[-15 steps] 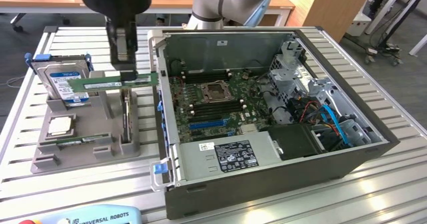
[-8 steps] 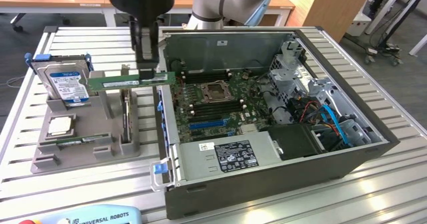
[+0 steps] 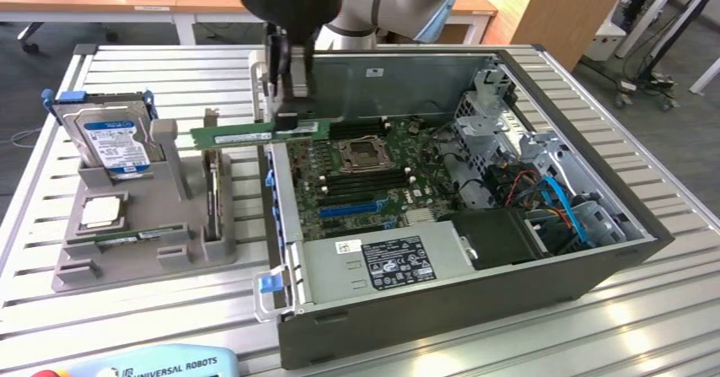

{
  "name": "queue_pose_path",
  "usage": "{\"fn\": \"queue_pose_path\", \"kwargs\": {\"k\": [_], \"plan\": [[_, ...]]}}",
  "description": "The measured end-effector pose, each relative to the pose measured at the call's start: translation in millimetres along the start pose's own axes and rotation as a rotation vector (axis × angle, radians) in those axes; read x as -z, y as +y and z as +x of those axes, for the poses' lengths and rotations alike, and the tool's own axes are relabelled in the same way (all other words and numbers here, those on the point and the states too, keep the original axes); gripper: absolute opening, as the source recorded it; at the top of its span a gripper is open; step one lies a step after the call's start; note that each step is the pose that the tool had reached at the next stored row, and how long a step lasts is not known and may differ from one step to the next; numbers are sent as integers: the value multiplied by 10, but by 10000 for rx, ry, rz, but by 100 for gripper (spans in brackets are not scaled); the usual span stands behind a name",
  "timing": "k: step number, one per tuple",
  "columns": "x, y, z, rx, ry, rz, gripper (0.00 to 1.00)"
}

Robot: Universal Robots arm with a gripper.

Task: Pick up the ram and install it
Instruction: 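Pick up the ram and move it above insertion slot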

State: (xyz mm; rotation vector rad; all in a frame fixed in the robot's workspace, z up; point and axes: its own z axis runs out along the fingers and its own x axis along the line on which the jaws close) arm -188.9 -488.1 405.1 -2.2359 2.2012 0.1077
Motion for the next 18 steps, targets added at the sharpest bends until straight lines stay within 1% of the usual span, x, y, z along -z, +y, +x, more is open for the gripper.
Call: {"fn": "queue_pose_path", "kwargs": {"k": [18], "plan": [[38, -818, 0, 0, -1, 0, 11]]}}
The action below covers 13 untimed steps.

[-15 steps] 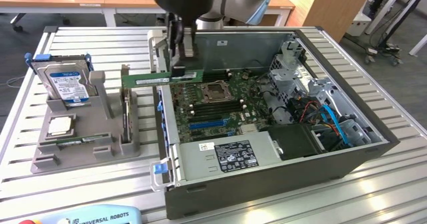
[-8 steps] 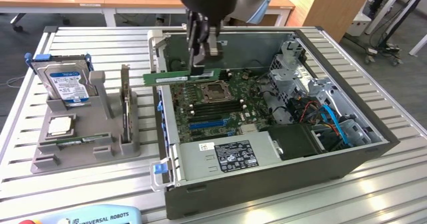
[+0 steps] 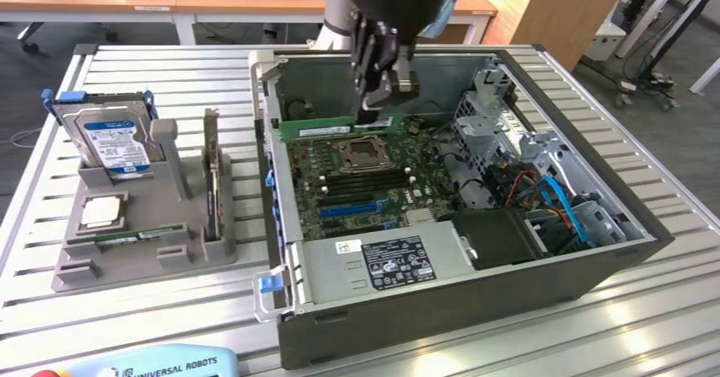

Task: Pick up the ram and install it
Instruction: 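Pick up the ram and move it above insertion slot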

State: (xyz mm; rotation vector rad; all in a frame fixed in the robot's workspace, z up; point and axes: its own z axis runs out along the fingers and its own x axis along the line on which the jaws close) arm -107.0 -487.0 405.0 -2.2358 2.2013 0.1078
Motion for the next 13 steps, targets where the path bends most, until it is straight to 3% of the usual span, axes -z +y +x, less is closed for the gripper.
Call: {"fn": "queue_pose_path", "kwargs": {"k": [13], "plan": [[28, -582, 7, 0, 1, -1, 11]]}}
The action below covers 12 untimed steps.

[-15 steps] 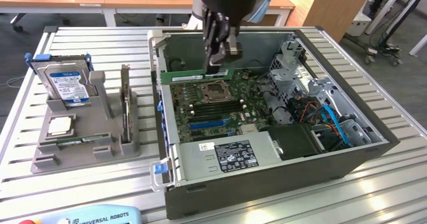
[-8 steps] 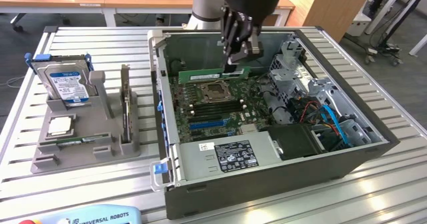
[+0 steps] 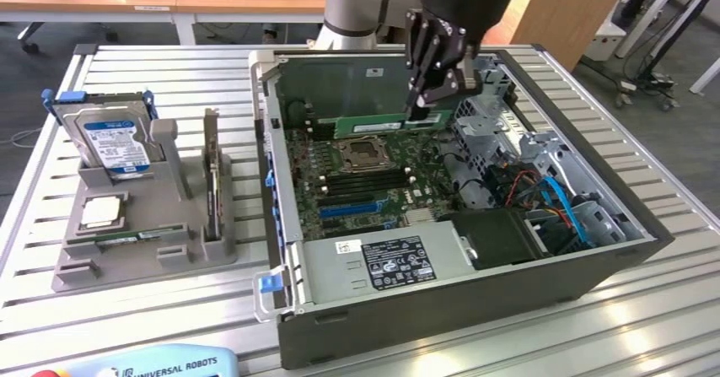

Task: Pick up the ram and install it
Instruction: 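Pick up the ram and move it above insertion slot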

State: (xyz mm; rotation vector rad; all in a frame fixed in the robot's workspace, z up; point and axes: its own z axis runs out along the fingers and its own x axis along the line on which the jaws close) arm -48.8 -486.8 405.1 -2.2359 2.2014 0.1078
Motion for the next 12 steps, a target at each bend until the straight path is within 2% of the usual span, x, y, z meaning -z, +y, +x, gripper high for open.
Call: {"fn": "queue_pose_path", "kwargs": {"k": [1, 6, 12], "plan": [[1, -22, 1, 2, 2, 0, 11], [0, -26, -5, -1, -1, 1, 11], [-11, -30, -146, -7, 0, 1, 11]]}}
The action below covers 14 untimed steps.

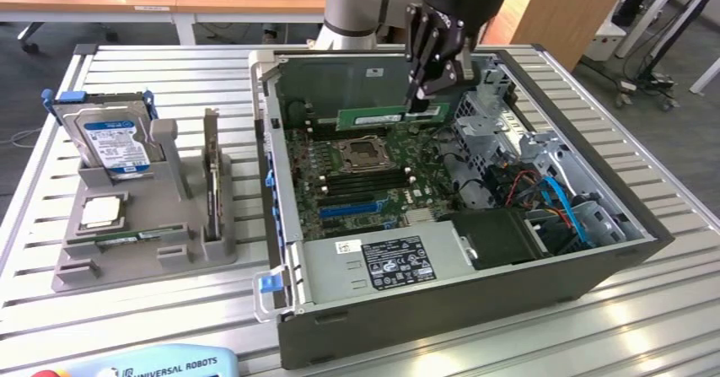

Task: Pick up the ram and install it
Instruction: 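Pick up the ram and move it above insertion slot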

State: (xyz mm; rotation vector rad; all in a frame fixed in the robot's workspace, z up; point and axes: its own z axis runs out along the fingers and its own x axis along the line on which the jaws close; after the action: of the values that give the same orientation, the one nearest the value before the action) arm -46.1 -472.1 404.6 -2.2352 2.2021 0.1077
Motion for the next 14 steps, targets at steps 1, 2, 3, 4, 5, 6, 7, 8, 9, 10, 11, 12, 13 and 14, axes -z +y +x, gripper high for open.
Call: {"fn": "queue_pose_path", "kwargs": {"k": [1, 2, 3, 4, 5, 6, 7, 8, 9, 10, 11, 12, 13, 14], "plan": [[-3, -1, -33, -2, -1, 1, 11], [-5, -1, -63, -6, -2, 1, 11], [-7, -2, -93, -9, -1, 2, 11], [-9, -2, -123, -13, 0, 1, 11], [-11, -3, -154, -16, 0, 1, 11], [-14, -3, -184, -19, -1, 2, 11], [-17, -4, -215, -22, -1, 2, 11], [-19, -4, -245, -26, -1, 2, 11], [-21, -4, -277, -29, -1, 2, 11], [-23, -5, -307, -32, -1, 2, 11], [-26, -6, -337, -35, -1, 2, 11], [-28, -6, -366, -40, -2, 3, 11], [-30, -7, -394, -43, -1, 3, 11], [-32, -7, -421, -48, -1, 2, 11]]}}
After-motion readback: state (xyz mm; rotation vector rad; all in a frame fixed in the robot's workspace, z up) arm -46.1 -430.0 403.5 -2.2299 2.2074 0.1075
